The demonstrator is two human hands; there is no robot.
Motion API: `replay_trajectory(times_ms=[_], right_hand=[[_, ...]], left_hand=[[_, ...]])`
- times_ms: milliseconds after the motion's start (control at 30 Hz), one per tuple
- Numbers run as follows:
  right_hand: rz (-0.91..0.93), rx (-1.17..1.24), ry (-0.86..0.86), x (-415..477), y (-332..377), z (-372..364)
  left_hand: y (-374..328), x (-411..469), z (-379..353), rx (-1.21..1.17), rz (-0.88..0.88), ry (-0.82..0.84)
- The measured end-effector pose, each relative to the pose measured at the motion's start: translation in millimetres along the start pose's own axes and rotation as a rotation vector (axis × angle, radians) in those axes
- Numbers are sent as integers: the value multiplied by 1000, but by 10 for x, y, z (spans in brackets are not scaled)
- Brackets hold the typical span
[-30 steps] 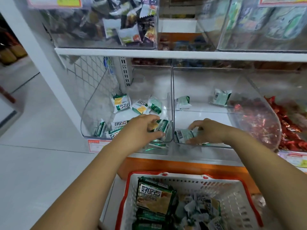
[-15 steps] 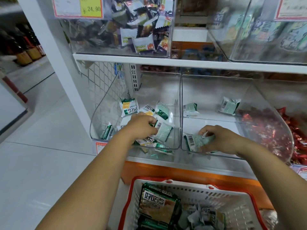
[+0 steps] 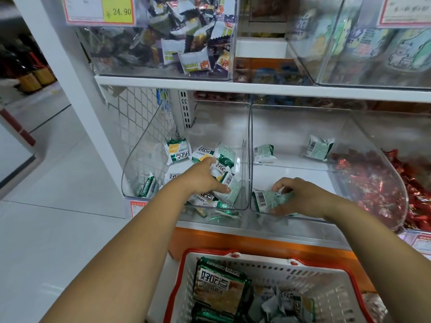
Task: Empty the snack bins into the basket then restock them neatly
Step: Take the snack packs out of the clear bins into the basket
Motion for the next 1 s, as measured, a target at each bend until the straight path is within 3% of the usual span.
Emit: replay_trajectory(times_ms=[167, 300, 433, 567, 700, 800, 900, 1000], right_hand=[[23, 59, -27, -81, 28, 18], [5, 244, -26, -152, 64, 48], [14, 304, -42, -192, 86, 68], [91, 275, -238, -277, 121, 81], [137, 444, -515, -457, 133, 116], [169, 533, -618, -677, 136, 122], [190, 604, -627, -913, 112, 112], [190, 708, -491, -1128, 30, 2]], left_hand=[[-25, -27, -6, -10, -20, -22], [-64, -74, -21, -15, -99, -37], [-105, -135, -12, -142, -166, -48], [-168, -237, 41, -301, -225, -143], [-340, -446, 211, -450, -356, -332], [-450, -642, 276, -478, -426, -394], [-563, -880, 257, -536, -459, -463], [-708, -1161, 115, -545, -523, -444]])
Point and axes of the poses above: each hand's wrist, its own x-axis towards the middle knuckle, its own z-axis out of the back of the hand, y = z × x, the point moved 1 cm from there along x, towards the middle knuckle, and after that the axes turned 14 degrees about -z, right-handed, at the moved point
